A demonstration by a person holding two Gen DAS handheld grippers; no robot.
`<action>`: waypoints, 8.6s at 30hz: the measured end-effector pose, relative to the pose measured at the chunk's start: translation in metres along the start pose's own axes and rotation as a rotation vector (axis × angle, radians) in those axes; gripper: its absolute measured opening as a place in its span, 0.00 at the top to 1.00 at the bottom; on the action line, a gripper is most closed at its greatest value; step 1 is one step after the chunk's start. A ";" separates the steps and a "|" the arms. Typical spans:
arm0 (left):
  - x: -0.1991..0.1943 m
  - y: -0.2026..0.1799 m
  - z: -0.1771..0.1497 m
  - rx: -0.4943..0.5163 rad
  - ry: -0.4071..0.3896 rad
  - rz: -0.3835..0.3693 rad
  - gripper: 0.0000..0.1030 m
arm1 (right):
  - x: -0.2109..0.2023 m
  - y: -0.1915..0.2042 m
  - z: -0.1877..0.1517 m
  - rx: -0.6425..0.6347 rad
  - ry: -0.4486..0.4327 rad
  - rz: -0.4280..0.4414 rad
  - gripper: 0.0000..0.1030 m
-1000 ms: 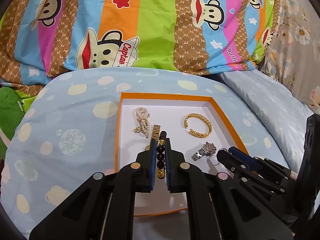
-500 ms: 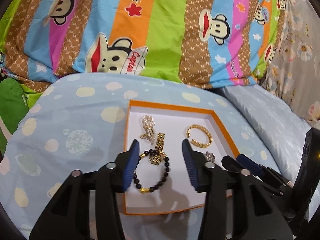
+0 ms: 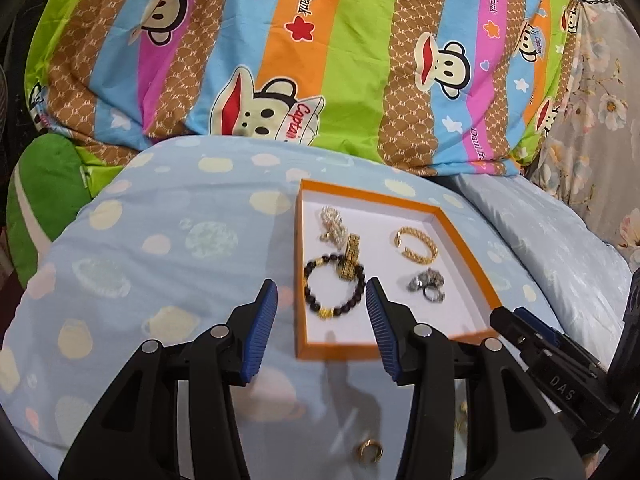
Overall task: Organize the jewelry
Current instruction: 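Move both open tools out of the box toward the gold earrings on the sheet, then grasp a gold hoop earring with the left tool while the right tool grasps another hoop earring, then lift both hoop earrings and carry them over the orange box, then lower both hoop earrings into the box and open both tools, then move both open tools back to the remaining gold earrings on the sheet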
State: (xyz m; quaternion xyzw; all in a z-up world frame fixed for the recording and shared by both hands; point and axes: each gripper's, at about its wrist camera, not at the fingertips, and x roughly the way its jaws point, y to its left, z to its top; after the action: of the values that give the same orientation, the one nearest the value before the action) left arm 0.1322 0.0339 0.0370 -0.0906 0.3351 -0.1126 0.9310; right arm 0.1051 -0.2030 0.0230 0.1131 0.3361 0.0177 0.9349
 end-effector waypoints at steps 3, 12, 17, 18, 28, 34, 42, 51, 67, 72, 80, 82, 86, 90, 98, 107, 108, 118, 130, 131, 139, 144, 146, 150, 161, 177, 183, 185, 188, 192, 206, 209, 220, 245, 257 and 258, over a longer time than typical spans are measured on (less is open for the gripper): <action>-0.007 -0.002 -0.014 0.016 0.021 -0.006 0.57 | -0.008 0.002 -0.010 0.000 0.012 0.007 0.53; -0.015 -0.020 -0.054 0.096 0.157 -0.059 0.57 | -0.029 0.013 -0.035 -0.021 0.036 0.030 0.53; -0.007 -0.026 -0.065 0.109 0.241 -0.059 0.57 | -0.035 0.008 -0.043 0.011 0.046 0.039 0.53; -0.005 -0.026 -0.066 0.109 0.252 -0.055 0.57 | -0.036 0.008 -0.045 0.013 0.049 0.039 0.53; -0.005 -0.035 -0.071 0.166 0.251 -0.006 0.84 | -0.037 0.010 -0.048 0.006 0.068 0.038 0.53; -0.012 -0.030 -0.069 0.148 0.219 -0.026 0.84 | -0.035 0.017 -0.049 -0.023 0.080 0.031 0.53; -0.018 -0.010 -0.065 0.098 0.195 0.000 0.84 | -0.014 0.048 -0.049 -0.105 0.154 0.045 0.54; -0.017 -0.003 -0.065 0.075 0.205 -0.008 0.84 | 0.013 0.063 -0.046 -0.153 0.238 0.026 0.78; -0.014 -0.003 -0.065 0.072 0.212 -0.016 0.84 | -0.007 0.048 -0.045 -0.083 0.149 0.034 0.84; -0.013 -0.005 -0.066 0.079 0.214 -0.013 0.84 | -0.010 0.042 -0.045 -0.064 0.145 0.032 0.84; -0.014 -0.005 -0.066 0.077 0.212 -0.013 0.84 | -0.015 0.035 -0.048 -0.039 0.139 0.025 0.84; -0.014 -0.004 -0.065 0.076 0.210 -0.015 0.84 | -0.016 0.034 -0.049 -0.035 0.140 0.014 0.84; -0.014 -0.003 -0.066 0.076 0.212 -0.032 0.84 | -0.022 0.032 -0.052 -0.031 0.131 -0.013 0.84; -0.014 -0.008 -0.065 0.095 0.213 -0.039 0.84 | -0.031 0.024 -0.057 -0.005 0.117 -0.028 0.84; -0.014 -0.005 -0.065 0.086 0.214 -0.023 0.84 | -0.038 0.014 -0.059 0.025 0.102 -0.045 0.84; -0.012 -0.008 -0.066 0.095 0.219 -0.001 0.84 | -0.038 0.012 -0.059 0.034 0.103 -0.048 0.84; -0.012 -0.008 -0.066 0.099 0.219 0.003 0.84 | -0.037 0.012 -0.059 0.036 0.105 -0.044 0.84; -0.012 -0.008 -0.066 0.100 0.219 0.014 0.84 | -0.036 0.012 -0.059 0.031 0.112 -0.032 0.84; -0.014 -0.007 -0.065 0.096 0.205 0.016 0.84 | -0.036 0.010 -0.059 0.037 0.114 -0.028 0.84; -0.014 -0.007 -0.065 0.095 0.203 0.016 0.84 | -0.036 0.010 -0.059 0.036 0.116 -0.028 0.84; -0.017 -0.005 -0.064 0.080 0.184 0.017 0.84 | -0.035 0.012 -0.059 0.027 0.122 -0.024 0.84; -0.016 -0.005 -0.063 0.079 0.186 0.021 0.84 | -0.033 0.017 -0.055 0.004 0.117 -0.027 0.84; -0.015 -0.006 -0.062 0.081 0.186 0.024 0.84 | -0.031 0.019 -0.051 -0.007 0.112 -0.030 0.84; -0.012 -0.008 -0.058 0.093 0.178 0.031 0.84 | -0.029 0.023 -0.037 -0.023 0.094 -0.030 0.84; -0.006 -0.018 -0.043 0.124 0.161 0.034 0.84 | -0.013 0.024 -0.002 -0.036 0.062 -0.031 0.84; 0.014 -0.036 0.029 0.112 0.054 -0.003 0.84 | 0.029 0.021 0.037 -0.060 0.055 -0.042 0.84; 0.051 -0.045 0.028 0.106 0.085 -0.005 0.84 | 0.050 0.019 0.035 -0.060 0.077 -0.040 0.84; 0.059 -0.046 0.025 0.110 0.098 -0.002 0.84 | 0.055 0.016 0.035 -0.051 0.082 -0.038 0.84; 0.067 -0.047 0.022 0.116 0.108 0.003 0.84 | 0.060 0.014 0.036 -0.047 0.084 -0.035 0.84; 0.072 -0.045 0.022 0.116 0.111 0.007 0.84 | 0.065 0.014 0.035 -0.053 0.087 -0.034 0.84; 0.078 -0.045 0.016 0.119 0.115 0.021 0.83 | 0.067 0.014 0.033 -0.045 0.087 -0.037 0.82; 0.078 -0.044 0.017 0.114 0.106 0.026 0.74 | 0.066 0.013 0.034 -0.043 0.081 -0.038 0.79; 0.068 -0.037 0.016 0.100 0.075 0.043 0.65 | 0.049 0.011 0.030 -0.048 0.036 -0.045 0.71; -0.009 -0.031 -0.050 0.140 0.105 0.041 0.63 | -0.016 0.030 -0.054 -0.110 0.186 -0.013 0.71; -0.006 -0.029 -0.051 0.131 0.125 0.051 0.63 | -0.009 0.041 -0.058 -0.167 0.222 -0.084 0.78; -0.006 -0.029 -0.051 0.131 0.125 0.051 0.63 | -0.009 0.041 -0.058 -0.169 0.222 -0.084 0.82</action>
State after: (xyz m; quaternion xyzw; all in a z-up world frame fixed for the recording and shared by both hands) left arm 0.0904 0.0030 0.0087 -0.0136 0.3867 -0.1161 0.9148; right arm 0.0633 -0.1529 -0.0062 0.0173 0.4393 0.0193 0.8980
